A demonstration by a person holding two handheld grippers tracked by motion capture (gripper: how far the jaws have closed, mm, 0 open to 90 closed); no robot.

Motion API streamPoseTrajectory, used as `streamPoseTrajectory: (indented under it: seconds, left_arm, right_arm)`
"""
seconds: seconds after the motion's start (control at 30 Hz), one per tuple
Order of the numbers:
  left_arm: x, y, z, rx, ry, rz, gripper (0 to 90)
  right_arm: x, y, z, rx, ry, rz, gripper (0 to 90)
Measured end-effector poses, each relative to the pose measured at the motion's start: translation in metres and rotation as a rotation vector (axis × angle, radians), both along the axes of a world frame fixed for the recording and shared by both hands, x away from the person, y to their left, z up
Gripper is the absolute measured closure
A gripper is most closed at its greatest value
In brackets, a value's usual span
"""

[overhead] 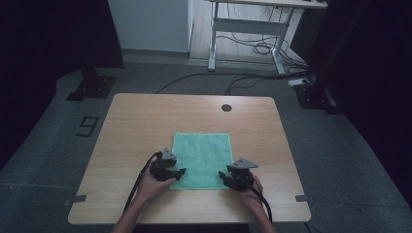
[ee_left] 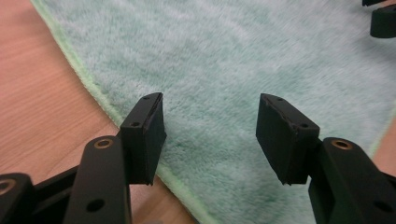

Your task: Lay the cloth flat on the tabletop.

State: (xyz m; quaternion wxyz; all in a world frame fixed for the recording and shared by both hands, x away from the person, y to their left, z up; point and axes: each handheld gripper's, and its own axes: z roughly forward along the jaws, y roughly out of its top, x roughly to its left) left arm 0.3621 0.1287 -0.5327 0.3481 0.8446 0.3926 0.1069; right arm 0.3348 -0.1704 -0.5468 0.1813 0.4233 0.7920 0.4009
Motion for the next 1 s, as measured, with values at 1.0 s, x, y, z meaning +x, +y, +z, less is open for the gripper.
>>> streamPoseTrajectory:
  seconds: [1.0]
  left_arm:
    - [-0.011, 0.003, 0.016, -0.064, -0.053, 0.009, 40.7]
  right_arm:
    - [-0.026, -0.01, 0.012, 0.037, -0.066, -0.005, 43.2]
